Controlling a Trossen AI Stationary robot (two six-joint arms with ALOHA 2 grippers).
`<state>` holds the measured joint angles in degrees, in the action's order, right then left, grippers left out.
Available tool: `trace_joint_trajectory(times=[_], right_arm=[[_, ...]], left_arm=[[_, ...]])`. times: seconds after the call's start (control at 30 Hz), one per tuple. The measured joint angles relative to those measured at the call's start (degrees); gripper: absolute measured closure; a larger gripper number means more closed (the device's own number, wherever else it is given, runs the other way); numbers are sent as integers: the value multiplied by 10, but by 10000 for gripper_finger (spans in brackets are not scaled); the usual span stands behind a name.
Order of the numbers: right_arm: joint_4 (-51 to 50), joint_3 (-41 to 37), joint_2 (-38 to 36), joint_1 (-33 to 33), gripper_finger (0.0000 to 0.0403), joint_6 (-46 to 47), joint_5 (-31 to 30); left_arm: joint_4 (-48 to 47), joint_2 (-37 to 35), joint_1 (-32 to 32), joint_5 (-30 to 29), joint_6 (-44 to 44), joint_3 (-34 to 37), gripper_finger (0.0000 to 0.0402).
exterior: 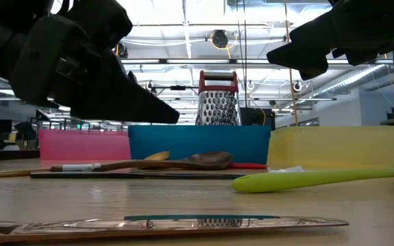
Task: Pick & Place Kitchen Items
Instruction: Put the black table knife into the yellow bin
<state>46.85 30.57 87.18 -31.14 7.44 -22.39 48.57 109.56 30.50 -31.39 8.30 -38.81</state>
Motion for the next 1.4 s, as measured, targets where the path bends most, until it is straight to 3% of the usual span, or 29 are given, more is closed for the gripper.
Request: trace_joint_trajectory(times=[0.5,1.4], right_arm=[[0,0,0,0,181,0,0],[0,0,0,0,181,0,0]], left_arm=[[27,-1,-56,106,-31,0,241],[27,-1,-57,110,-21,0,241]])
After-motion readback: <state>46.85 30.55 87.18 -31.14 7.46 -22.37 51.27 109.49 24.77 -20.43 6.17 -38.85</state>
